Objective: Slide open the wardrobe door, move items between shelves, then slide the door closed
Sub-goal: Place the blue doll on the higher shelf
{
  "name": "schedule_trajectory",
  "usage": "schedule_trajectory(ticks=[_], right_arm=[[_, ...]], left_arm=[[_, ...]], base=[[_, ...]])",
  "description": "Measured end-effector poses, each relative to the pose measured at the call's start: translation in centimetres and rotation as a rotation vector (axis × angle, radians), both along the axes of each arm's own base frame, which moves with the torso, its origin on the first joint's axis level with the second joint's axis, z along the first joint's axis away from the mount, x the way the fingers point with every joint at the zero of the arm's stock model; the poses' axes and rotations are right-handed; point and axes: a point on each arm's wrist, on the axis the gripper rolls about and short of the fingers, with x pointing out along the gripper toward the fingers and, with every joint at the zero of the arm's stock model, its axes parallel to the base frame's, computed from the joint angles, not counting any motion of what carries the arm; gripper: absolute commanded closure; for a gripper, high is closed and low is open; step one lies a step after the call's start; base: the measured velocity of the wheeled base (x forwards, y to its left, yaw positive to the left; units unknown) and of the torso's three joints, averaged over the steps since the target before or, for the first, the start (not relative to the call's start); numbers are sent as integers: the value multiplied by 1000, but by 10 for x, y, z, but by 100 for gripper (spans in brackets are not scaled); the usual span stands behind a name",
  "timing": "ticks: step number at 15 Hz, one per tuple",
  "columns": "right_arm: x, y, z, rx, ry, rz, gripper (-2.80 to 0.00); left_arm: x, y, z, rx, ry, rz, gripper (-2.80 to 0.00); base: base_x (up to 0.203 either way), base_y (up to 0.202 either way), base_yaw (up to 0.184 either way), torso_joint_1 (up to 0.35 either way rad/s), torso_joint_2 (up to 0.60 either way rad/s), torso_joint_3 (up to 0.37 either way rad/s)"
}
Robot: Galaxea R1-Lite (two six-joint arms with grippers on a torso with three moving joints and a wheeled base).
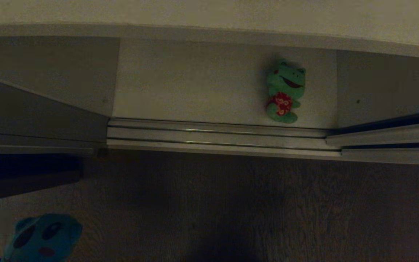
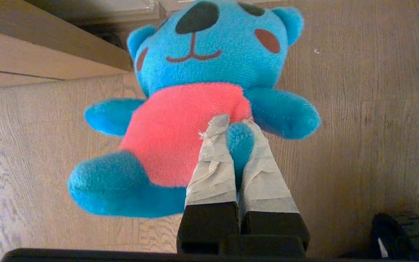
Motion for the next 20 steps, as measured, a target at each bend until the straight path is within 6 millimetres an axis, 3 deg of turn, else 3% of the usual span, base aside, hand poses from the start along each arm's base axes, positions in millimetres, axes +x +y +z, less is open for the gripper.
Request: schedule_trajectory(ticks=[13, 20], right_arm=[[0, 0, 0, 0, 0, 0, 0], [0, 0, 0, -1, 0, 0, 0]], left_arm=[[0, 0, -1, -26, 7, 10, 0], [0, 0, -2, -25, 8, 10, 0]], base=[[0, 0, 0, 0, 0, 3], [0, 0, 0, 3, 3, 175]])
